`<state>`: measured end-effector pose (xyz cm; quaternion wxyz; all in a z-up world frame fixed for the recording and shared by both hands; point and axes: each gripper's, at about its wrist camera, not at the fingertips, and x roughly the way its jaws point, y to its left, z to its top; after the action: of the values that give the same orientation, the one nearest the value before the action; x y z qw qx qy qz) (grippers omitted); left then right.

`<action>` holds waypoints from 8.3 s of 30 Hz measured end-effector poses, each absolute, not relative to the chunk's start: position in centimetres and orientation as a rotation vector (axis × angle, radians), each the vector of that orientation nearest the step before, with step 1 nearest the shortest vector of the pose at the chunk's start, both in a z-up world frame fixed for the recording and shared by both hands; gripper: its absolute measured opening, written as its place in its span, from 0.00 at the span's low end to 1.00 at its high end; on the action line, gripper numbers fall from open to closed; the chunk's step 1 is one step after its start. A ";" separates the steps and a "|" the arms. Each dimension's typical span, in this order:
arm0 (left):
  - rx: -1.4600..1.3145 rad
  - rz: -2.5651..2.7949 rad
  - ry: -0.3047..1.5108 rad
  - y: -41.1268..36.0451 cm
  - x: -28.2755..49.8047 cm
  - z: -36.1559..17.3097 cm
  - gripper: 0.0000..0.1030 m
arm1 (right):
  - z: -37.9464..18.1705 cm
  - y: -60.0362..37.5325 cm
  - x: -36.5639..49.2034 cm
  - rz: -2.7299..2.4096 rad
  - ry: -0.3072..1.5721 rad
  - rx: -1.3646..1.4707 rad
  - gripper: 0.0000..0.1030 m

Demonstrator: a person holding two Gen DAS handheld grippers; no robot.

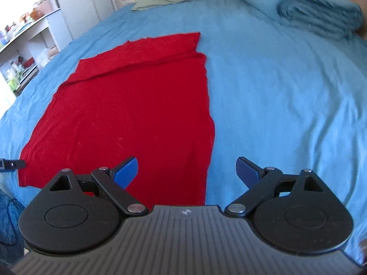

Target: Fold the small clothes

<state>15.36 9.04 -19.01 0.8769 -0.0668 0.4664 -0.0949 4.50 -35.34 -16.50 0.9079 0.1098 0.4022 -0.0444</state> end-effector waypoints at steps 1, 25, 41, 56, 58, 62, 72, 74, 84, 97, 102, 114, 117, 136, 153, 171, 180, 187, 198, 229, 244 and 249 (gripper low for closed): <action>-0.141 -0.198 0.968 9.1 15.4 -19.1 0.87 | -16.8 -35.6 4.5 -0.097 0.838 0.257 1.00; -0.250 -0.242 1.025 11.9 14.8 -20.9 0.44 | -18.8 -35.8 4.4 -0.144 0.868 0.326 1.00; -0.248 -0.222 1.017 11.6 14.4 -20.9 0.07 | -20.6 -36.1 5.1 -0.112 0.927 0.406 0.77; -0.268 -0.222 0.973 11.6 13.9 -18.6 0.06 | -19.1 -33.6 5.1 -0.044 0.874 0.286 0.20; -0.275 -0.230 0.945 11.8 13.9 -17.5 0.06 | -18.5 -33.9 4.9 -0.041 0.852 0.306 0.20; -0.289 -0.247 0.880 12.0 14.1 -14.8 0.06 | -16.9 -34.8 4.9 -0.037 0.817 0.339 0.20; -0.356 -0.295 0.710 11.3 19.2 -8.2 0.05 | -10.0 -37.0 8.3 0.006 0.704 0.372 0.19; -0.376 -0.294 0.683 11.1 21.8 -6.9 0.05 | -8.4 -37.8 10.5 0.015 0.688 0.384 0.19; -0.336 -0.225 0.560 8.0 37.6 -3.3 0.05 | -2.5 -41.6 26.7 0.042 0.569 0.388 0.19; -0.260 -0.092 0.660 3.8 53.6 -12.7 0.05 | -13.0 -41.8 50.0 -0.052 0.717 0.293 0.19; -0.252 -0.066 0.694 3.6 55.5 -15.3 0.05 | -17.0 -41.9 52.5 -0.083 0.749 0.273 0.19; -0.217 -0.061 0.605 3.6 55.6 -14.3 0.74 | -18.2 -40.8 53.7 -0.174 0.695 0.114 0.81; -0.146 -0.111 0.600 3.1 53.2 -12.8 0.92 | -17.0 -40.2 51.6 -0.112 0.652 0.131 0.84; 0.098 -0.253 0.838 1.7 44.5 -22.3 1.00 | -24.9 -35.8 40.6 -0.053 0.764 0.065 1.00; -0.079 -0.236 0.787 4.5 39.2 -17.7 1.00 | -20.5 -37.8 31.7 -0.127 0.710 0.241 1.00; 0.058 -0.207 0.946 -12.5 54.2 -22.0 1.00 | -22.8 -37.1 32.5 -0.089 0.768 0.449 1.00; 0.046 -0.222 0.914 -11.1 51.7 -20.9 1.00 | -23.1 -37.8 32.3 -0.104 0.718 0.510 1.00; 0.091 -0.239 0.898 -10.3 47.6 -21.3 1.00 | -23.7 -38.5 32.8 -0.170 0.665 0.565 1.00; 0.018 -0.229 0.895 -9.8 47.3 -21.0 1.00 | -23.3 -37.3 30.0 -0.431 0.673 0.704 0.77; 0.052 -0.208 0.997 -6.8 49.7 -19.6 1.00 | -16.0 -33.3 37.3 -0.205 0.505 0.601 0.24; -0.035 -0.192 1.067 12.2 44.0 -19.4 1.00 | -16.2 -7.4 47.0 0.475 0.737 0.171 0.23; -0.074 -0.226 1.050 14.0 42.6 -20.2 1.00 | -20.2 -5.4 47.6 0.443 0.814 0.138 0.23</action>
<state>42.62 13.98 -20.16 0.8585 -0.0351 0.5002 -0.1078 47.58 -5.42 -20.22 0.8922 0.0665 0.3924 0.2135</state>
